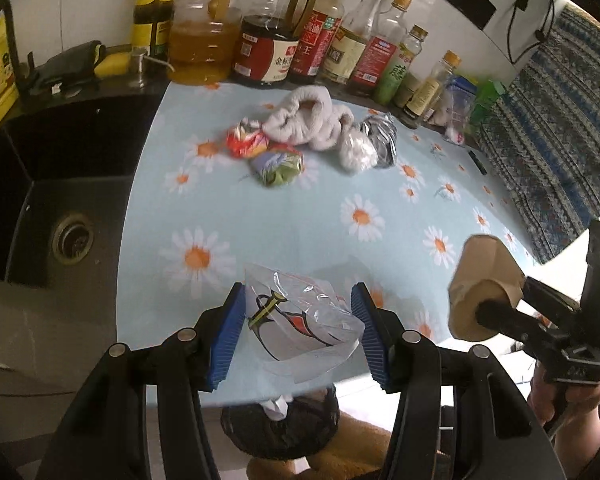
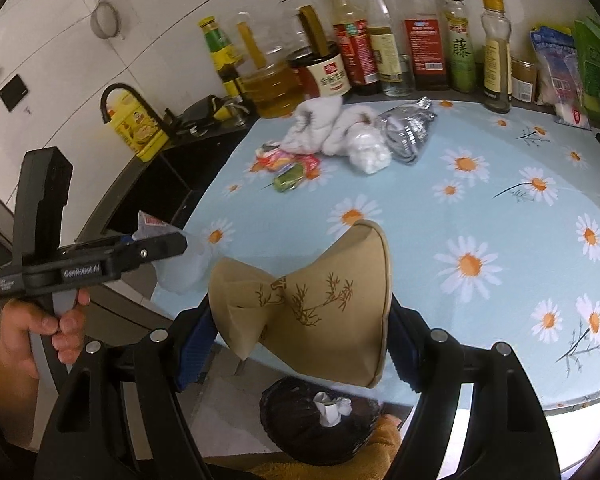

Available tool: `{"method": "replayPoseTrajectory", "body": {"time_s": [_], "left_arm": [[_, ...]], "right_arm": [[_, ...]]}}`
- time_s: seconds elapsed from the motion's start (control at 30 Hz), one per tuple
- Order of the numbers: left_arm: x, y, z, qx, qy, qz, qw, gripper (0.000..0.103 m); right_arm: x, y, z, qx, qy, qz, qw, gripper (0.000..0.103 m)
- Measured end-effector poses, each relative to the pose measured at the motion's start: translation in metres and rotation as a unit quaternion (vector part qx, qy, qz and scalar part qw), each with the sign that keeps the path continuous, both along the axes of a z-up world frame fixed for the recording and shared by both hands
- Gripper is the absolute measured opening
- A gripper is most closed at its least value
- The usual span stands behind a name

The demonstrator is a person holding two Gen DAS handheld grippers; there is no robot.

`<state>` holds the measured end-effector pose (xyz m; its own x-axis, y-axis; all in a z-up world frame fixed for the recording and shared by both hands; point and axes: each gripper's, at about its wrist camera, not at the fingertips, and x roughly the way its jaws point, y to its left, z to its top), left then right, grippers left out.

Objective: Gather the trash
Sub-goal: 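Lower both tools over the wastebasket and open them to drop items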

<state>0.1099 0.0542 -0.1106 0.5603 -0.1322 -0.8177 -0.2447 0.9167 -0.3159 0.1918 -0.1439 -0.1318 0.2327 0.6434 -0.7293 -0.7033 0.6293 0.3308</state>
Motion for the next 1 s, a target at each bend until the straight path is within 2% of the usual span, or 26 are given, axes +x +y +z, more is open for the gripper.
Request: {"method": "replayPoseTrajectory", "body": {"time_s": [0.33, 0.6, 1.0], "left_arm": [[-0.058, -0.02, -0.015, -0.023, 0.006, -0.017, 0.9996, 0.052], [-0.085, -0.025, -0.034, -0.049, 0.02, -0.016, 0.9985, 0.052], [-0.106, -0.033, -0.086, -0.09, 0.077, -0.007, 0.9929, 0.052]], "right_arm": [[-0.048, 0.005, -0.01, -0.013, 0.009, 0.007, 1.0, 0.074], [-0.072, 0.005, -0.024, -0.028, 0.023, 0.009, 0.999, 0.074], [-0.092, -0.004, -0.084, -0.078, 0.08, 0.009, 0.994, 0.074]]}}
